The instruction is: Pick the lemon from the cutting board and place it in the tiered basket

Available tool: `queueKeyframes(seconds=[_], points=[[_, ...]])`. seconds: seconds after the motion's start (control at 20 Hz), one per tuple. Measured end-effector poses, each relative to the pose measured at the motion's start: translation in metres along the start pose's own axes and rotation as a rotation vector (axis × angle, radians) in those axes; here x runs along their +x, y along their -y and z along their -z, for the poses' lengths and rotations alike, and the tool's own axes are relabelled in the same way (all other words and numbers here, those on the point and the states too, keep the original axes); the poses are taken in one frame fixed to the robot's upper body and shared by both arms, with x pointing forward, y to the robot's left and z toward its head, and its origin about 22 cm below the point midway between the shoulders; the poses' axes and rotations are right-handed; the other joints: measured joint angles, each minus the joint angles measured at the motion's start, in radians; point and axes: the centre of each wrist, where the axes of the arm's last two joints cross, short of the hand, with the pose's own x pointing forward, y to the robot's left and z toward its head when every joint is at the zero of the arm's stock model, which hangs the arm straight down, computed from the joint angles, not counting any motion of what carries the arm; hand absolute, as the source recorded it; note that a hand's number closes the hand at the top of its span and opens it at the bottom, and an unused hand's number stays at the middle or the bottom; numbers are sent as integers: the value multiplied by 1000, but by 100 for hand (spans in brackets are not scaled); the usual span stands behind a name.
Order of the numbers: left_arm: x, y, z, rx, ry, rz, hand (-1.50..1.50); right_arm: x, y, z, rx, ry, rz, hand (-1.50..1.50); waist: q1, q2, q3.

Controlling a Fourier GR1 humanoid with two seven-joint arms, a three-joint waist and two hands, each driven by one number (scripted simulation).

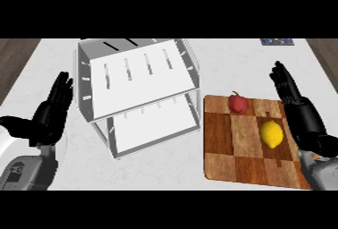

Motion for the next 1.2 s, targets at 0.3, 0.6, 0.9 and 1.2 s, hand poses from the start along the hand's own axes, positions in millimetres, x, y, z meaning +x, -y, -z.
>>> queueKeyframes(seconds=[0.3,0.6,0.9,1.2], points=[[8,16,-1,15,36,77,0,-4,69,4,-108,62,264,150,-13,1,7],[6,45,-5,-3,28,91,0,-45,94,-22,-212,-74,583,-150,-21,3,15],[7,67,-14,5,12,111,0,-63,159,-66,-23,-18,718,-150,-11,2,9],[8,74,-20,23,-3,129,0,-12,238,-77,180,-58,379,-150,-21,-3,4]])
